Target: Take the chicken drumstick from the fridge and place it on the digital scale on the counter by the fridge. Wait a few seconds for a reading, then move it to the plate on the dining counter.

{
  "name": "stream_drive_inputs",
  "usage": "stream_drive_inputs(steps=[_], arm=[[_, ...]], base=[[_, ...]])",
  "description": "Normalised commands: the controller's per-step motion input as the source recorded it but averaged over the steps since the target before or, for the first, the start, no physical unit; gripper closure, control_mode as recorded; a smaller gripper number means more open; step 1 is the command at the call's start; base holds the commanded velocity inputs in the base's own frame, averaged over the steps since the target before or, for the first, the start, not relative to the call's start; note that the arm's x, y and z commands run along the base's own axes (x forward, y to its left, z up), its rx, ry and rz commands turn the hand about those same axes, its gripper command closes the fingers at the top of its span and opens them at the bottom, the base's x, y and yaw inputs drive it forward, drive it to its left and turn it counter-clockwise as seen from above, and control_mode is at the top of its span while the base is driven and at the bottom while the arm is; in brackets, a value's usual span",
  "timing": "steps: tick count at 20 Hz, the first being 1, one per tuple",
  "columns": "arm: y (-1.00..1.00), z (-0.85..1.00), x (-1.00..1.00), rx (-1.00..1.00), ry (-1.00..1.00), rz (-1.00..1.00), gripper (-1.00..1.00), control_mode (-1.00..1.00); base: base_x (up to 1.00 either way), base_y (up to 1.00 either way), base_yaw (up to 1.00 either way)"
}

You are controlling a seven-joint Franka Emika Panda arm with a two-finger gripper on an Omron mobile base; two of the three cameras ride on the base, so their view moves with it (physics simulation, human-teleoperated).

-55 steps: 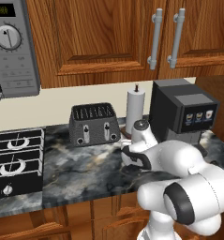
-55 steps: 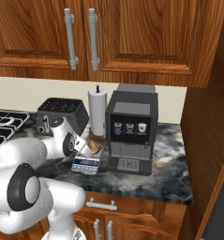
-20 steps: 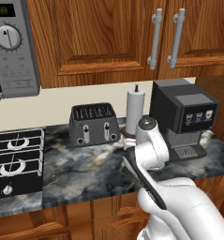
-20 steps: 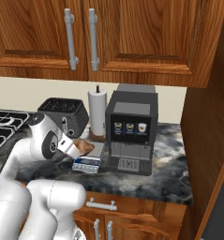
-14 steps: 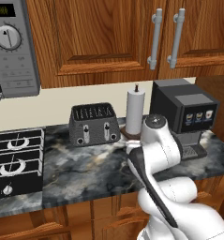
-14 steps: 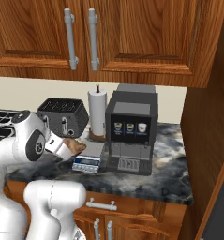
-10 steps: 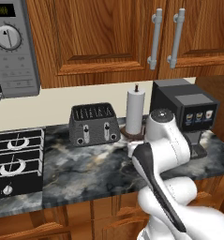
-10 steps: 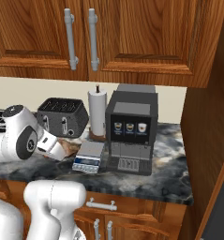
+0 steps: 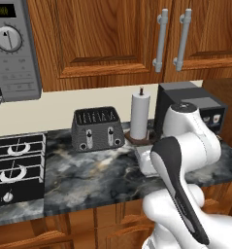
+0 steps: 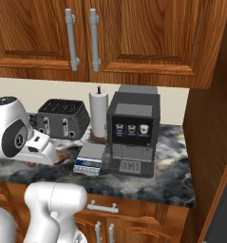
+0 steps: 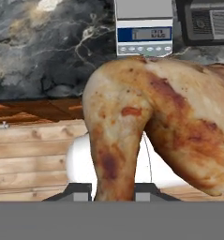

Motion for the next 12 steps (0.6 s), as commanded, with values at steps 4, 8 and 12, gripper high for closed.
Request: stream_drive_inputs(steps=[4, 8, 12], arm=[[0.00, 0.00, -0.28, 0.00, 0.04, 0.04, 1.00, -1.00], [0.00, 0.00, -0.25, 0.00, 0.00, 0.00, 1.00, 1.00], [0.00, 0.00, 0.00, 0.00, 0.00, 0.00, 1.00, 1.00]], base=[[0.00, 0.00, 0.00], [-0.12, 0.00, 0.00], [-0.87, 0.02, 0.00]])
